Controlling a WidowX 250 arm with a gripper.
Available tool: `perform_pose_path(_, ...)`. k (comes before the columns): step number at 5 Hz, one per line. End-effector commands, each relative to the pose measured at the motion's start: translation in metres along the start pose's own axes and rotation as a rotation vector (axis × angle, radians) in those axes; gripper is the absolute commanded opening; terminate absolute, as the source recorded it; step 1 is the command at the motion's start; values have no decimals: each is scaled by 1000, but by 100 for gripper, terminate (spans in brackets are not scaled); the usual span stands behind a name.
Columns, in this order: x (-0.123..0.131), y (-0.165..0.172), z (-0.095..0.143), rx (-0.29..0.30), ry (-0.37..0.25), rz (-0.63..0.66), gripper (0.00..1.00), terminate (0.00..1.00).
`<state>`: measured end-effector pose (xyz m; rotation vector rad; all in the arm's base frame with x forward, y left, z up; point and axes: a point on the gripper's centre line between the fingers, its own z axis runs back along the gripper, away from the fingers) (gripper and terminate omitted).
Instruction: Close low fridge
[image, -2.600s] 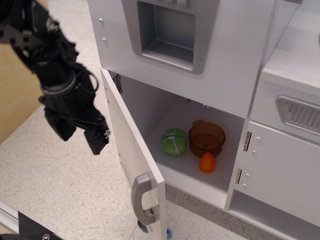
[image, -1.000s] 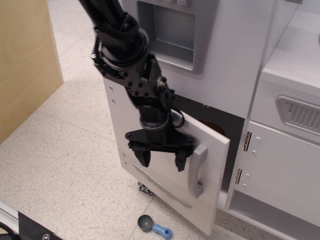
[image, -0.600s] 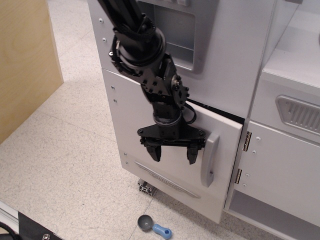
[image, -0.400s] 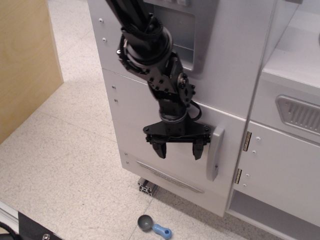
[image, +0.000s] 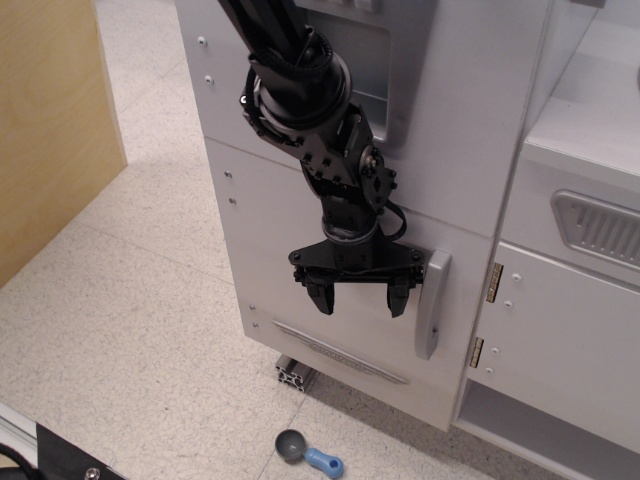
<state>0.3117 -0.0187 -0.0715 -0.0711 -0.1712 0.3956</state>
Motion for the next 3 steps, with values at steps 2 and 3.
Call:
perform_pose_path(2, -3, 1, 40, -19, -67, -59, 100, 0)
perform_pose_path(3, -3, 1, 40, -19, -67, -59, 100, 100)
